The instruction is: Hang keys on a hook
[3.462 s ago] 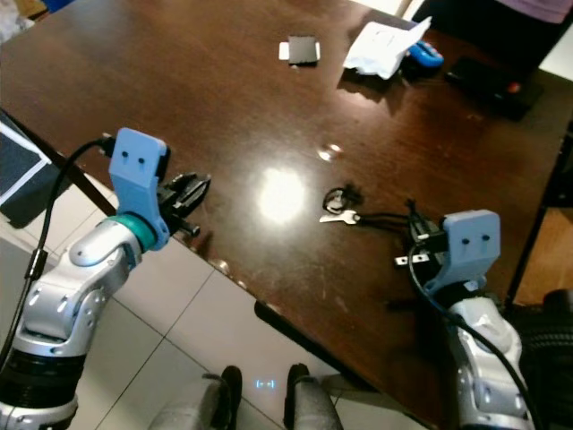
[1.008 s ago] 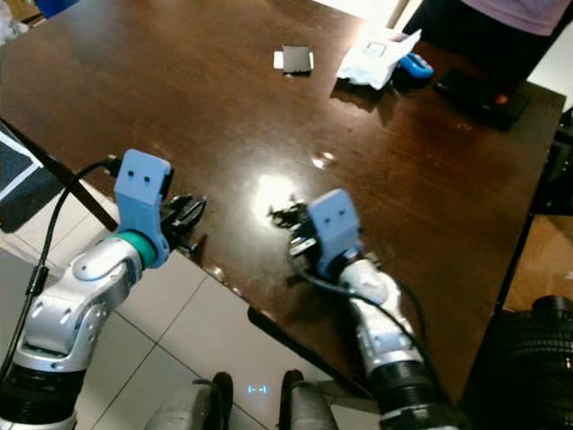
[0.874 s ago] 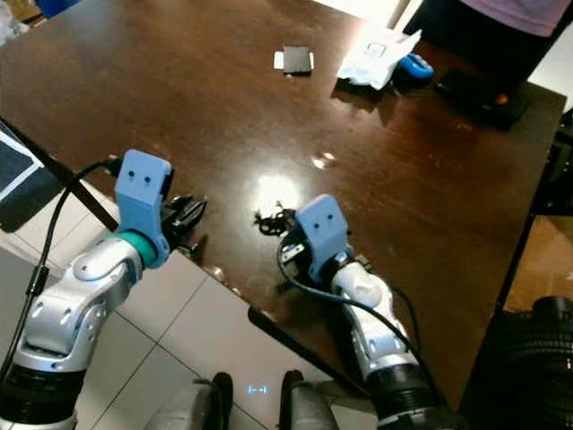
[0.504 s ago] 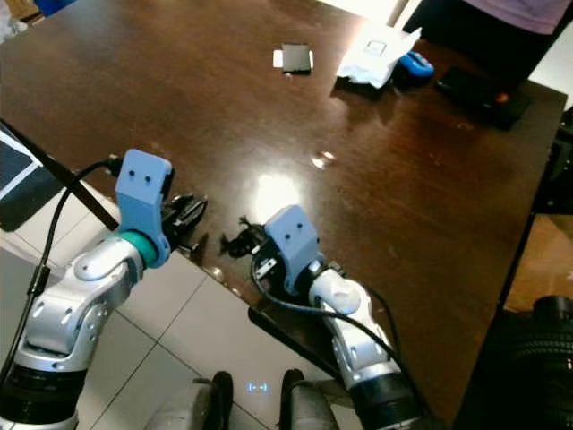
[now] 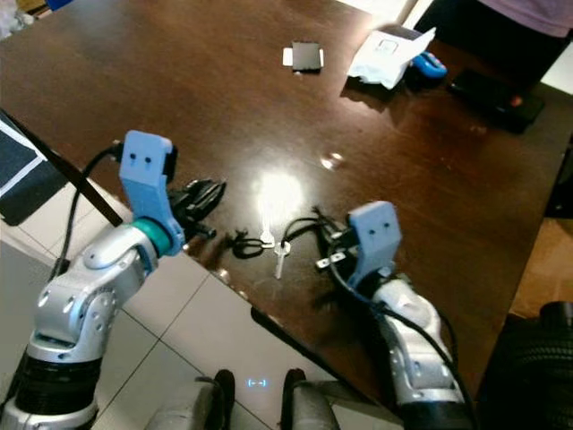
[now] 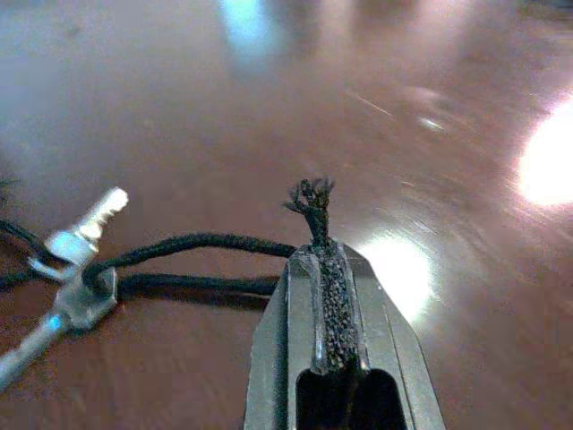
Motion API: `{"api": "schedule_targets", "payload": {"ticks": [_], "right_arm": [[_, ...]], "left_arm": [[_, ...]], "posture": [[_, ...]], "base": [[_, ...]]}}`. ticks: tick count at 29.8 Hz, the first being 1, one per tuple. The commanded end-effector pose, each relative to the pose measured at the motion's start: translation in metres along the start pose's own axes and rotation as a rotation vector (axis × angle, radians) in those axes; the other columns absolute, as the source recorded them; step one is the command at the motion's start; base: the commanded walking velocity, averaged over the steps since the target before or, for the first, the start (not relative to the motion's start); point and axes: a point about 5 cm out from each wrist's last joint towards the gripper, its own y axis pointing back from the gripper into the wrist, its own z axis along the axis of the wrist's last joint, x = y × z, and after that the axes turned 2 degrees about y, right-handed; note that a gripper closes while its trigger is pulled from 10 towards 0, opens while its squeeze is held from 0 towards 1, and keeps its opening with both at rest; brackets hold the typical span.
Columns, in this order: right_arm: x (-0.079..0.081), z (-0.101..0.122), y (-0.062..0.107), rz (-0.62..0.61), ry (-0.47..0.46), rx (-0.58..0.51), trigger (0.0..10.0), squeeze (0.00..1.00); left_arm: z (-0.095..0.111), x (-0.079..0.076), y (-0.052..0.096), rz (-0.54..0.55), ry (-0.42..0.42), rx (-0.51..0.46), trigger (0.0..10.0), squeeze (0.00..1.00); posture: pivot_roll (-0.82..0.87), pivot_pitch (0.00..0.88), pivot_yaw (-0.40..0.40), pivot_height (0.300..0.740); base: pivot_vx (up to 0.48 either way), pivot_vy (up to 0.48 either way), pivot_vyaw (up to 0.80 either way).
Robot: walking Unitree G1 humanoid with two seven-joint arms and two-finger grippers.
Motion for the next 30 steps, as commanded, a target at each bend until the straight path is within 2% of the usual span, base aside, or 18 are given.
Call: {"api": "schedule_targets", "payload": {"ticks": [1, 3, 5, 6, 8, 13, 20, 21, 22, 23, 27, 28, 29, 30], "right_arm": [[-0.006, -0.007, 0.012, -0.026, -0.02, 0.032, 10.0, 0.0], [-0.02, -0.02, 0.03, -0.095, -0.011, 0.09, 10.0, 0.0], [-0.027, -0.027, 0.037, -0.13, -0.002, 0.12, 10.0, 0.0], [-0.027, -0.027, 0.037, -0.13, -0.002, 0.12, 10.0, 0.0], [-0.028, -0.026, 0.036, -0.14, -0.002, 0.117, 10.0, 0.0], [-0.028, -0.023, 0.033, -0.141, -0.004, 0.108, 10.0, 0.0], [-0.026, -0.023, 0.032, -0.123, -0.006, 0.116, 10.0, 0.0], [-0.026, -0.024, 0.031, -0.122, -0.003, 0.117, 10.0, 0.0], [-0.026, -0.024, 0.031, -0.122, -0.003, 0.117, 10.0, 0.0], [-0.026, -0.024, 0.029, -0.119, -0.001, 0.119, 10.0, 0.0], [-0.024, -0.025, 0.027, -0.113, 0.003, 0.121, 10.0, 0.0], [-0.024, -0.026, 0.026, -0.111, 0.003, 0.122, 10.0, 0.0], [-0.024, -0.026, 0.026, -0.111, 0.003, 0.122, 10.0, 0.0], [-0.023, -0.026, 0.026, -0.11, 0.003, 0.123, 10.0, 0.0]], "left_arm": [[0.001, -0.001, 0.003, -0.019, -0.022, 0.016, 10.0, 0.0], [-0.015, 0.0, 0.009, -0.072, -0.093, 0.139, 10.0, 0.0], [-0.034, 0.0, 0.017, -0.105, -0.133, 0.231, 10.0, 0.0], [-0.034, 0.0, 0.017, -0.105, -0.133, 0.231, 10.0, 0.0], [-0.049, 0.003, 0.022, -0.111, -0.166, 0.287, 10.0, 0.0], [-0.068, 0.004, 0.027, -0.129, -0.193, 0.355, 10.0, 0.0], [-0.068, 0.0, 0.031, -0.149, -0.156, 0.371, 10.0, 0.0], [-0.067, 0.001, 0.03, -0.123, -0.152, 0.361, 10.0, 0.93], [-0.067, 0.001, 0.03, -0.123, -0.152, 0.361, 10.0, 0.93], [-0.067, 0.001, 0.029, -0.102, -0.147, 0.351, 10.0, 1.0], [-0.065, 0.005, 0.024, -0.035, -0.135, 0.334, 10.0, 1.0], [-0.062, 0.006, 0.023, -0.014, -0.12, 0.323, 10.0, 0.31], [-0.062, 0.006, 0.023, -0.014, -0.12, 0.323, 10.0, 0.31], [-0.06, 0.007, 0.022, -0.004, -0.113, 0.316, 10.0, 0.0]], "posture": [[-0.02, 0.18, 0.12, 0.74], [-0.02, 0.174, 0.131, 0.74], [-0.03, 0.173, 0.136, 0.74], [-0.03, 0.173, 0.136, 0.74], [-0.03, 0.172, 0.138, 0.74], [-0.03, 0.175, 0.132, 0.74], [-0.02, 0.179, 0.125, 0.74], [-0.01, 0.181, 0.122, 0.74], [-0.01, 0.181, 0.122, 0.74], [-0.01, 0.181, 0.122, 0.74], [-0.01, 0.185, 0.117, 0.74], [-0.01, 0.185, 0.117, 0.74], [-0.01, 0.185, 0.117, 0.74], [0.0, 0.188, 0.117, 0.74]], "base": [[0.0, 0.0, 0.0], [0.0, 0.0, 0.0], [0.0, 0.0, 0.0], [0.0, 0.0, 0.0], [0.0, 0.0, 0.0], [0.0, 0.0, 0.0], [0.0, 0.0, 0.0], [0.0, 0.0, 0.0], [0.0, 0.0, 0.0], [0.0, 0.0, 0.0], [0.0, 0.0, 0.0], [0.0, 0.0, 0.0], [0.0, 0.0, 0.0], [0.0, 0.0, 0.0]]}}
